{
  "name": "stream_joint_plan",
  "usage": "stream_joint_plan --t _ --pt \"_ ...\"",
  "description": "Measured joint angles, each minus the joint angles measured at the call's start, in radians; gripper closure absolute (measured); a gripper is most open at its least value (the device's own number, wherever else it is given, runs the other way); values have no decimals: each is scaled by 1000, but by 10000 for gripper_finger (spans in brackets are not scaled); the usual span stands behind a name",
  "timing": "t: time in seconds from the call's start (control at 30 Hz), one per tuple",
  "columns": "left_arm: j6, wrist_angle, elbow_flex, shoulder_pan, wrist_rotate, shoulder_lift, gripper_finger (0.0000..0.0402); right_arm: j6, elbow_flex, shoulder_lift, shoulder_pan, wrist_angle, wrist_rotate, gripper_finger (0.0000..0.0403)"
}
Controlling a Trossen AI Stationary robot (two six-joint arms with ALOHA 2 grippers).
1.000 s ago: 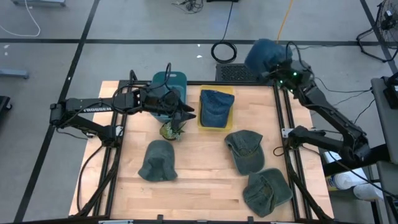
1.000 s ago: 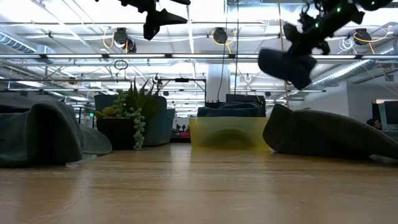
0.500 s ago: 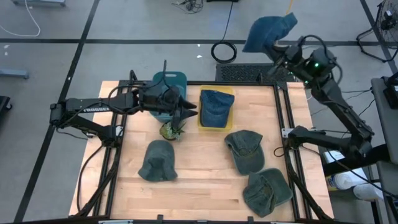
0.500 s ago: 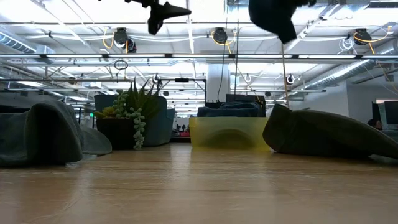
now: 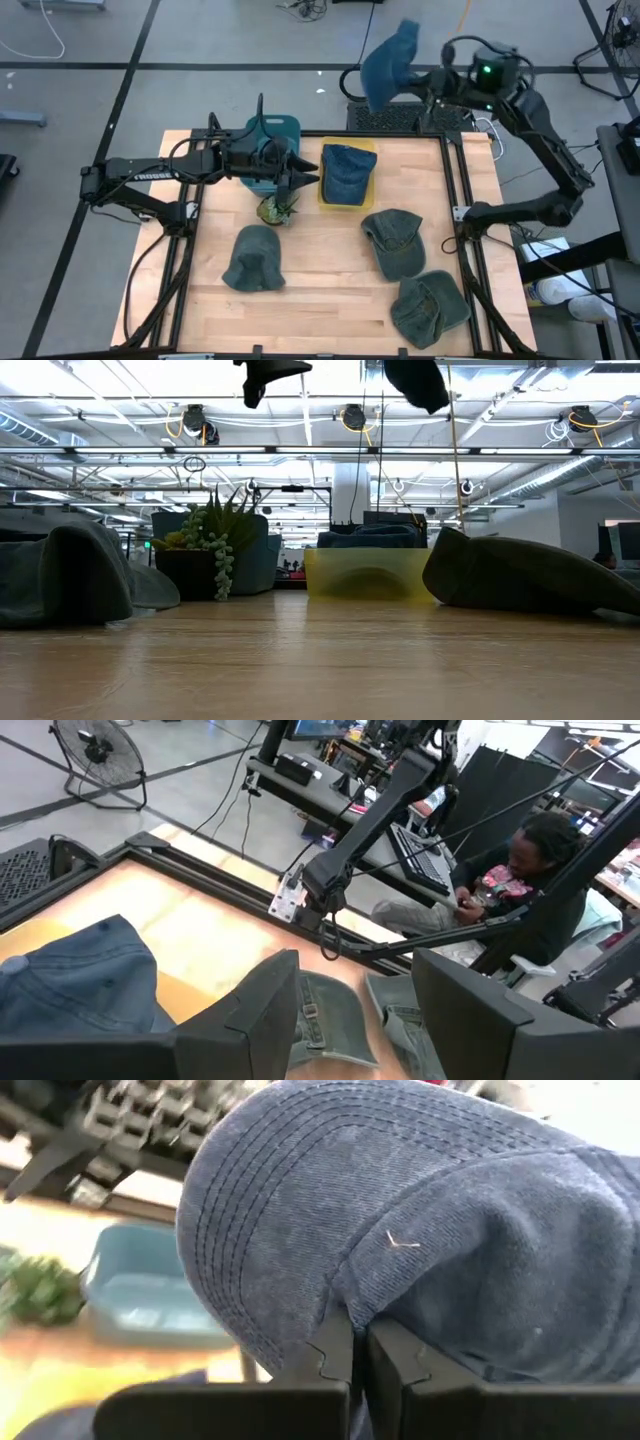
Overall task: Pick & Place hat
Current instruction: Put the blue cap into the yellow bin
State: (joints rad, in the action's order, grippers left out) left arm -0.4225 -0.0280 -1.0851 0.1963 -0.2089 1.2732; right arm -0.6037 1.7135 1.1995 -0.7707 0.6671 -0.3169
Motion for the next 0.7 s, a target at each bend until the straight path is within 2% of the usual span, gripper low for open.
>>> stream_joint_plan --t 0.33,0.5,0.7 --pt "-30 1 0 0 -4 0 199 -109 263 184 99 322 10 403" --pt "-31 1 0 0 -29 0 199 -164 362 250 155 440 112 403" --pt "-28 1 0 0 -30 0 199 -169 443 313 202 577 134 403"
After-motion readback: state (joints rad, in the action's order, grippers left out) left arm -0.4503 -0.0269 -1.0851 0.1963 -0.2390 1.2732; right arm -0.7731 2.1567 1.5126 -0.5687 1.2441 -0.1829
